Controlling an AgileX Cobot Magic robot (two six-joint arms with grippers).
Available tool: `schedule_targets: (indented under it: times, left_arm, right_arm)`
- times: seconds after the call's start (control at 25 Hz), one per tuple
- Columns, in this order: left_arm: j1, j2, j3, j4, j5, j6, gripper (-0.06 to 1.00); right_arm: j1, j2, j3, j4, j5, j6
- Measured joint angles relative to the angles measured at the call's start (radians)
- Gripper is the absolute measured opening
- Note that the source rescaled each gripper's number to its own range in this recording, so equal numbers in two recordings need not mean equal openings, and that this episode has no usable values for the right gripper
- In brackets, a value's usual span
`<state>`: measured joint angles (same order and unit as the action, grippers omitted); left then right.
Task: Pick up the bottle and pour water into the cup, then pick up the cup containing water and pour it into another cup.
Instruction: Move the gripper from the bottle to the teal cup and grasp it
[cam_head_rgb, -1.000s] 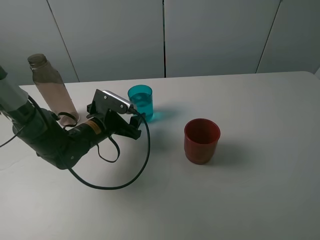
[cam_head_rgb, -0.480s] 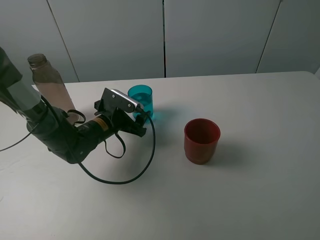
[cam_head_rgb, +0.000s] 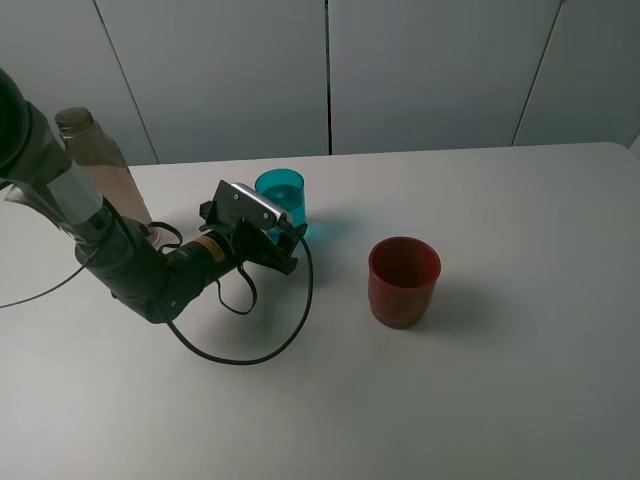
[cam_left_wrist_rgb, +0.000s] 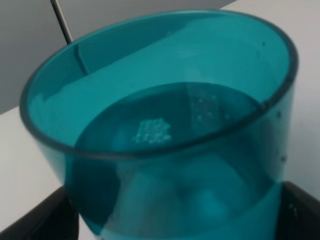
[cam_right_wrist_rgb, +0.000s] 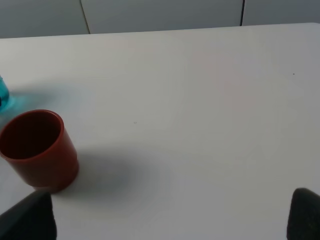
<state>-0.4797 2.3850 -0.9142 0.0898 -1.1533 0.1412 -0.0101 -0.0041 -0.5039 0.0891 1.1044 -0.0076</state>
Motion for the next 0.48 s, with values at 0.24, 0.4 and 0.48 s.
schedule_targets:
  times: [0.24,0.4,0.48]
  left_arm:
    - [0.033,0.001,-0.029,0.071,-0.002,0.004,0.95]
    - [0.054,0.007,-0.054,0.108,-0.002,0.000,0.95]
    - [0.058,0.021,-0.076,0.120,-0.010,-0.009,0.95]
  right_arm:
    - [0.000,0.000,0.000,0.000,0.000,0.000]
    - [0.000,0.000,0.000,0.000,0.000,0.000]
    - [0.000,0.000,0.000,0.000,0.000,0.000]
